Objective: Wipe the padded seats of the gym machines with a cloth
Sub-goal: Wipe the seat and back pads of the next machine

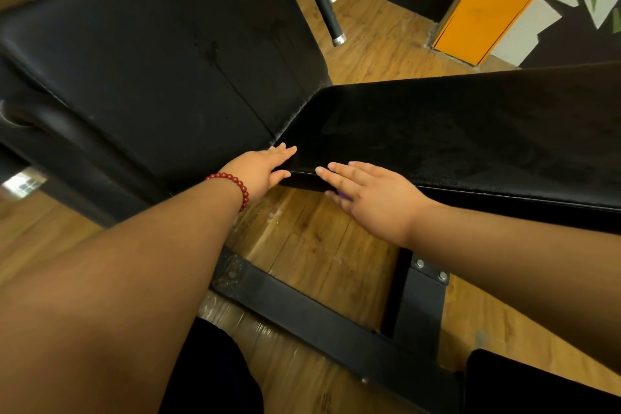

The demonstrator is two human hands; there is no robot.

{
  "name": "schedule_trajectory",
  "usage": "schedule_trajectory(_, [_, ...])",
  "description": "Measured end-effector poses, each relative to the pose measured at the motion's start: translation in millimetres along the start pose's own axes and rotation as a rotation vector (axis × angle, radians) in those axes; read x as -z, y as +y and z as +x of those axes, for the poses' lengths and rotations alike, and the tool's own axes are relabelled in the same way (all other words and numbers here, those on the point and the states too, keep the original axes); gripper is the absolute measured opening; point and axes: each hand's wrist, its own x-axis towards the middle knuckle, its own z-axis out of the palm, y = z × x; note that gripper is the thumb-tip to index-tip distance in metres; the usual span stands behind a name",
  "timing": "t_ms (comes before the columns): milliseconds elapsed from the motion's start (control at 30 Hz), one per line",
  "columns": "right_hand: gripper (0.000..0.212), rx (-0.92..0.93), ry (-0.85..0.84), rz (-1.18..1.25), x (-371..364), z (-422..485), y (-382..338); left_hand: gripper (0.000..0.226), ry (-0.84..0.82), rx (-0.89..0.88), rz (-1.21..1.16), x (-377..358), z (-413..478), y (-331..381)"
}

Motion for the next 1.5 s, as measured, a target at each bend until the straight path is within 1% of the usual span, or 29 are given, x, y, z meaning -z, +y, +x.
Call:
schedule_trajectory(100, [0.047,-0.011,0.027,0.047,2.1,-1.2,-1.4,0.056,-0.008,0.008,0.018,1.9,-1.2,0.2])
schedule_trajectory(233, [0.047,-0.04,0.044,0.114,8.6,31.9,-10.6,0.056,-0.032,0.034,0.021,4.2,-2.0,-4.6])
schedule_trajectory(333, [0.049,-0.041,0.044,0.119,10.2,48.7,-13.7,0.055,0.009,0.03,0.03,2.6,-0.5,-10.3])
schedule_trajectory(467, [0.047,-0.03,0.063,0.128,2.6,35.4,-8.5,0.055,0.019,0.03,0.02,0.5,-0.4,-13.6])
schedule_trajectory(567, [0.046,0.001,0.044,0.069,-0.6,23.5,-5.8,0.055,0.019,0.023,0.011,0.5,-0.1,-11.9])
schedule_trajectory(667, [0.047,-0.024,0.049,0.108,6.4,37.2,-10.3,0.055,0.01,0.032,0.011,-0.1,1.8,-12.9])
schedule_trajectory(800, [0.053,-0.05,0.026,0.14,12.1,59.6,-16.2,0.054,0.049,0.005,0.002,-4.7,1.7,-20.2])
schedule_trajectory(900, [0.064,-0.056,0.032,0.094,6.5,52.2,-12.9,0.053,0.054,-0.001,0.0,-3.9,1.5,-22.8])
schedule_trajectory(1033, [0.048,-0.038,0.027,0.094,4.5,41.9,-12.4,0.053,0.047,0.014,-0.008,-2.4,2.1,-19.4])
schedule_trajectory(1100, [0.048,-0.068,0.054,0.127,7.1,49.2,-14.4,0.052,0.044,0.015,-0.004,-2.0,1.9,-18.7])
schedule_trajectory(1200, [0.049,-0.088,0.035,0.186,10.1,62.8,-17.2,0.052,0.056,0.008,-0.014,-2.2,-0.2,-20.7])
schedule_trajectory(1267, [0.052,-0.119,0.053,0.285,9.6,63.6,-14.6,0.052,0.075,-0.006,-0.038,-3.2,-1.0,-22.1])
schedule_trajectory(1333, [0.057,-0.218,0.103,0.499,12.0,55.6,-5.0,0.052,0.072,-0.007,-0.06,-3.7,-1.5,-23.5])
schedule_trajectory(1367, [0.059,-0.247,0.095,0.553,14.2,50.6,-0.1,0.052,0.068,-0.006,-0.062,-3.9,-1.5,-24.3])
schedule_trajectory(1400, [0.063,-0.259,0.09,0.545,16.8,47.3,4.4,0.052,0.068,-0.007,-0.066,-4.1,-1.3,-24.5])
schedule_trajectory(1467, [0.075,-0.265,0.087,0.415,19.2,45.6,12.0,0.052,0.069,-0.007,-0.068,-3.3,-0.8,-23.1])
schedule_trajectory(1500, [0.075,-0.289,0.088,0.405,20.4,48.0,14.3,0.052,0.062,0.0,-0.063,-2.3,-1.2,-21.4])
